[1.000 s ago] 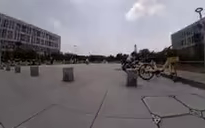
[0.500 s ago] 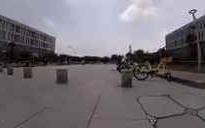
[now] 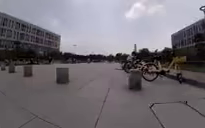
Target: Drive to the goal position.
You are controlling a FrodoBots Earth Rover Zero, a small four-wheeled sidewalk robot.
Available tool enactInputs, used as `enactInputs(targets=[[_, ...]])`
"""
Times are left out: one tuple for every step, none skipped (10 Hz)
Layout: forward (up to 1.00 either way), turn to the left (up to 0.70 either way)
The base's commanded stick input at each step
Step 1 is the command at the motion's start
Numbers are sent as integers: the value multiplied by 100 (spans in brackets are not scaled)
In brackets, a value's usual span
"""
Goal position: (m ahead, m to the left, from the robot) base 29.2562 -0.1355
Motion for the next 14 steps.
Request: enactInputs(targets=[[70, 0], [70, 0], [70, 0], [70, 0], [70, 0], [70, 0], [70, 0], [70, 0], [70, 0], [70, 0], [70, 0], [70, 0], [70, 0], [70, 0]])
